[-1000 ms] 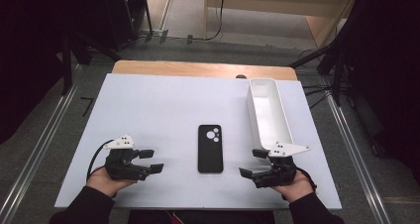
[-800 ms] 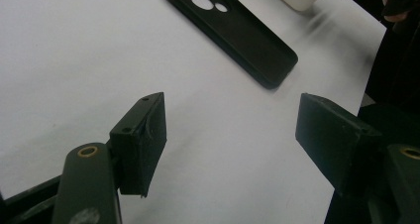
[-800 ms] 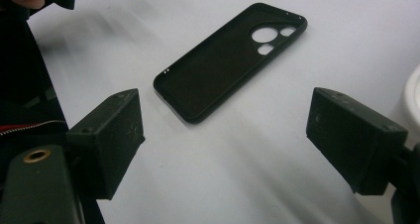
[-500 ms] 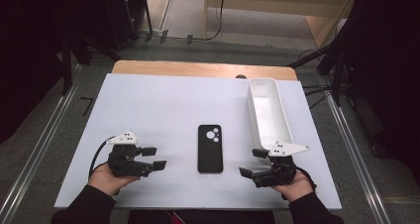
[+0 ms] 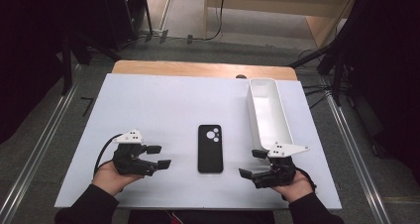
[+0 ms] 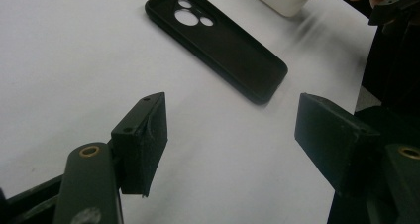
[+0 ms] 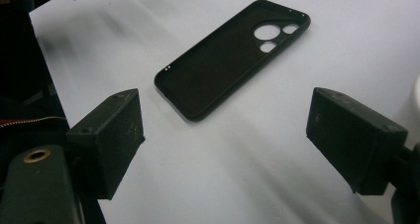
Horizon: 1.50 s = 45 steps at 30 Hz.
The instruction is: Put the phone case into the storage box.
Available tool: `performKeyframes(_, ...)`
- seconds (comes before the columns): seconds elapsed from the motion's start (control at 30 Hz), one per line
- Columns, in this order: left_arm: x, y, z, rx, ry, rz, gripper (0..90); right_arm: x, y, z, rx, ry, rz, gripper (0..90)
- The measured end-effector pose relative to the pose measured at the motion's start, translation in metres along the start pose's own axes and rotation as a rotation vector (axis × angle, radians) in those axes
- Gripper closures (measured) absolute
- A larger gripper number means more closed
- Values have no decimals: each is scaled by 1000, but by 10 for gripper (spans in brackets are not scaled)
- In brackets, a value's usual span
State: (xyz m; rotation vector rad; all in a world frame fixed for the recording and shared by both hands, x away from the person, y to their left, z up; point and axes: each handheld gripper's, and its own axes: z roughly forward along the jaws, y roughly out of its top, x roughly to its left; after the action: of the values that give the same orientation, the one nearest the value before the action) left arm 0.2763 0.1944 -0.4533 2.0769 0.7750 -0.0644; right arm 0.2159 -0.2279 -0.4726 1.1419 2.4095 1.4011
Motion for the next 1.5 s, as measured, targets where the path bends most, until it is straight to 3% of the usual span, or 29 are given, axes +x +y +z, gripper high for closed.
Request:
performKeyframes(0.47,2,11,14,6,4,16,284,-1,-1,-1,2,-6,3,131)
performKeyframes(0.93,-3,26,33,27,-1,52,284,0,-1,-1,4,-6,4,131)
performKeyframes(1.5,-10,43,52,19,-21,58,285,0,-1,-1,8,-3,0,131)
